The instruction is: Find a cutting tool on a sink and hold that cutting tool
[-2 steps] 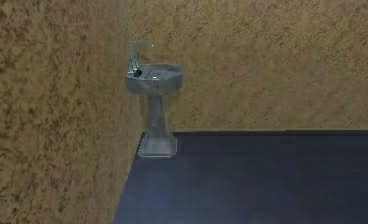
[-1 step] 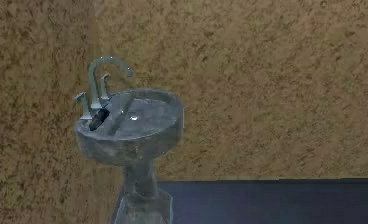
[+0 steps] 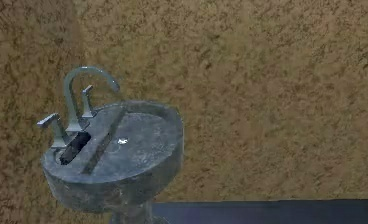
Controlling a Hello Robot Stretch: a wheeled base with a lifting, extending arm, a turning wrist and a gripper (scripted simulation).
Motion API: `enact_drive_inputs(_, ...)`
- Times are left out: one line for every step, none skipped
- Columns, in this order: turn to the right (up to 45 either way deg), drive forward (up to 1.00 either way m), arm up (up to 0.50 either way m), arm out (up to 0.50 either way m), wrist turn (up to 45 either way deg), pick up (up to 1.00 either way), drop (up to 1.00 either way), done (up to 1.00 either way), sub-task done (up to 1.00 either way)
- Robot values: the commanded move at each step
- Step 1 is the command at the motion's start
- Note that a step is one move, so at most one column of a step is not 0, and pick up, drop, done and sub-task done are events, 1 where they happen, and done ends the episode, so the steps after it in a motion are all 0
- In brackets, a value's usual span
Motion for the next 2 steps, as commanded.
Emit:
enact_drive_inputs(-45.0, 0.0, 0.0, 0.0, 0.0, 0.0, 0.0, 0.0, 0.0)
enact_drive_inputs(-45.0, 0.0, 0.0, 0.0, 0.0, 0.0, 0.0, 0.0, 0.0)
